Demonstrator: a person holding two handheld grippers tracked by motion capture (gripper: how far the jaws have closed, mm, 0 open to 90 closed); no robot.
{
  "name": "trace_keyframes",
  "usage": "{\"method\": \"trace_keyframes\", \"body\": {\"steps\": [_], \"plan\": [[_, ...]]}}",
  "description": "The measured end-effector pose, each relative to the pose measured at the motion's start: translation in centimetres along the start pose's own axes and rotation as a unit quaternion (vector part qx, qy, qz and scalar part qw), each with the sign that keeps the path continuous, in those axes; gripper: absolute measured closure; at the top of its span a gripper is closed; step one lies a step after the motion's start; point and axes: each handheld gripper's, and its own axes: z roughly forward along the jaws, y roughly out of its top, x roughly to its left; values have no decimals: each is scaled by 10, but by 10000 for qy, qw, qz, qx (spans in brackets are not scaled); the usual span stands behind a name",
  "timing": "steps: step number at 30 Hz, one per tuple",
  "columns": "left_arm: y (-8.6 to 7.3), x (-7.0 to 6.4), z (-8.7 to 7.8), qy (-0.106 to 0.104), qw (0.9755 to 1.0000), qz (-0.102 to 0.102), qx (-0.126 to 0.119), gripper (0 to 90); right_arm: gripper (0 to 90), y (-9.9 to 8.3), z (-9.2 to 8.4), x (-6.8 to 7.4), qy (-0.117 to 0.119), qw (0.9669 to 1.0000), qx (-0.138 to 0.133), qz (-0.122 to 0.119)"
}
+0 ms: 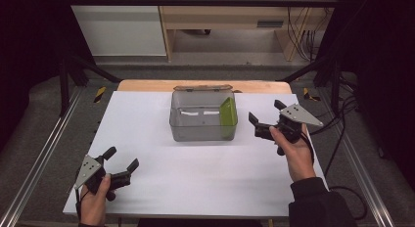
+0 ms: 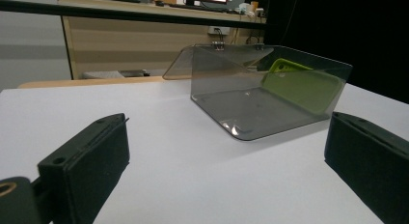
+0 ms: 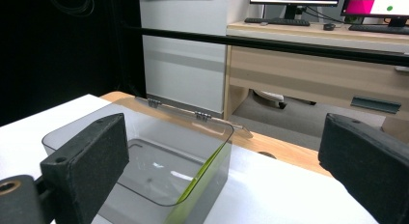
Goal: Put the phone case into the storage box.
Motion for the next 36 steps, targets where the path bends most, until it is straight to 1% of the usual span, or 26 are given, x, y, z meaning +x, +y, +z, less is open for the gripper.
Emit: {"method": "trace_keyframes", "body": {"steps": [5, 10, 12, 15, 17, 22, 26, 28, 36], "plan": [[0, 1, -2, 1, 10000, 4, -8, 18, 36, -2, -8, -4, -11, 10000, 11, -47], [1, 4, -6, 4, 10000, 35, -49, 18, 36, -6, -17, -9, -50, 10000, -39, 10], [1, 7, -8, 28, 10000, -30, -83, 18, 36, -7, -20, -10, -75, 10000, -50, 41], [1, 8, -11, 70, 9999, -56, -69, 18, 35, -10, -26, -13, -110, 9999, -63, 63], [2, 7, -11, 45, 9999, -63, -84, 18, 35, -11, -28, -15, -150, 9999, -50, 64], [1, 3, -10, -3, 10000, -35, -31, 18, 35, -17, -38, -21, -228, 9996, -78, 124], [1, 3, -10, -13, 10000, -24, -31, 18, 36, -23, -46, -25, -299, 9994, -98, 170], [1, 4, -9, -10, 10000, 11, 6, 18, 36, -27, -50, -28, -307, 9993, -89, 175], [0, 3, -8, 39, 10000, 80, 23, 18, 40, -48, -63, -33, -351, 9990, -32, 292]]}}
